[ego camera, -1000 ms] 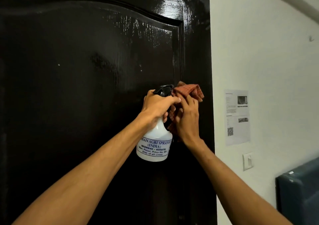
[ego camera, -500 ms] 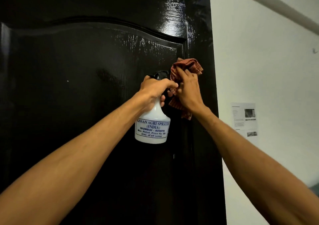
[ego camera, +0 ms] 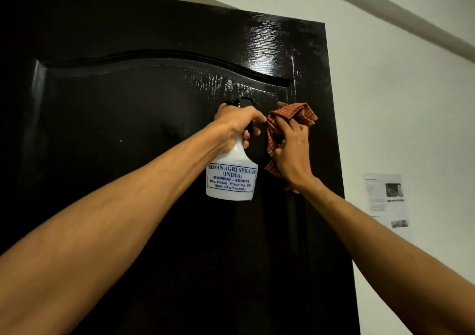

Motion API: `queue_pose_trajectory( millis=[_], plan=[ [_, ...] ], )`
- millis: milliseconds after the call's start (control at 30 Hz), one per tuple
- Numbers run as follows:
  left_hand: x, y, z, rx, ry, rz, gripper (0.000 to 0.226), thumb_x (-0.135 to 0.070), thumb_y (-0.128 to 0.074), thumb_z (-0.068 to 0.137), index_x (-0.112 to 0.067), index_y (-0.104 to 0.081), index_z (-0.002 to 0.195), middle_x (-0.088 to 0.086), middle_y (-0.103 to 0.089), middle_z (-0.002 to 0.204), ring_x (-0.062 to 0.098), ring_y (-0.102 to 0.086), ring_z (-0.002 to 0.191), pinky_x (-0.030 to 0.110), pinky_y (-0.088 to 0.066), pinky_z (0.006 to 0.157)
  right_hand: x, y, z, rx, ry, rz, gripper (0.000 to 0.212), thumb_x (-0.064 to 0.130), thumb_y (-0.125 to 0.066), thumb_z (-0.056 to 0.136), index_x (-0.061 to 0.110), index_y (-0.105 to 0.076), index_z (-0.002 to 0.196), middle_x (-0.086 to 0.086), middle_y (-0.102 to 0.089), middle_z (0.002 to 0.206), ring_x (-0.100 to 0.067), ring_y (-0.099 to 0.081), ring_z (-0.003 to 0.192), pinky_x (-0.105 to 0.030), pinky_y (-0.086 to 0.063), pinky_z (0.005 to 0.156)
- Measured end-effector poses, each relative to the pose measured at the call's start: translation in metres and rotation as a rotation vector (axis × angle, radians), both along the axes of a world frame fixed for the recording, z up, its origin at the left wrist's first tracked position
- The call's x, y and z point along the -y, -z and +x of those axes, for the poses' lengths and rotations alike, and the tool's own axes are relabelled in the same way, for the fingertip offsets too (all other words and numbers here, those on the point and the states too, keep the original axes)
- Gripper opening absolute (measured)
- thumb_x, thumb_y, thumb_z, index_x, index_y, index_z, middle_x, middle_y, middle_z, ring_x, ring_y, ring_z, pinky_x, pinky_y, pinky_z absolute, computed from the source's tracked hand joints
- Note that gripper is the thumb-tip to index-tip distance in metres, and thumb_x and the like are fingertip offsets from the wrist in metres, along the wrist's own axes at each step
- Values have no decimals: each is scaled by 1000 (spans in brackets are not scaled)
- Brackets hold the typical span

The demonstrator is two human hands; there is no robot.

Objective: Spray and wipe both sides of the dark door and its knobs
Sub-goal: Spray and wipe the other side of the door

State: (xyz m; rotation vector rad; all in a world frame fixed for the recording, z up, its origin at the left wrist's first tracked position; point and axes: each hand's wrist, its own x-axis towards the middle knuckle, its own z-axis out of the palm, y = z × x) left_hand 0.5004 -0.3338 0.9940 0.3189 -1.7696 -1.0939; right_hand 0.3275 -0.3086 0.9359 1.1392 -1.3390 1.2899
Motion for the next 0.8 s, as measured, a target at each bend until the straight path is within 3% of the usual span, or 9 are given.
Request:
queue_pose_trajectory(
  millis=[167, 400, 800],
  plan=[
    [17, -24, 18, 7, -15, -3, 19, -13, -81, 82, -6, -64, 88, 14, -69, 78, 8, -40, 39, 20, -38, 43, 2, -77, -2, -8, 32, -20, 65, -5, -56, 83, 11, -53, 146, -15, -50, 144, -34, -42, 120, -30, -34, 104],
    [43, -57, 57, -9, -62, -5, 20, -14, -80, 83, -7, -64, 92, 15, -71, 84, 6, -43, 41, 18, -40, 43, 28, -109, 20, -133, 226, 29, 55, 4, -64, 87, 16, -53, 139, -13, -44, 144, -37, -42, 118, -46, -38, 99],
    [86, -70, 136, -62, -197, 5, 22, -14, -81, 82, -8, -62, 92, 15, -69, 88, 6, -44, 36, 20, -40, 42, 85, -155, 124, -326, 108, 111, 46, 12, -59, 94, 20, -56, 140, -9, -47, 140, -35, -41, 119, -40, -32, 93]
  ],
)
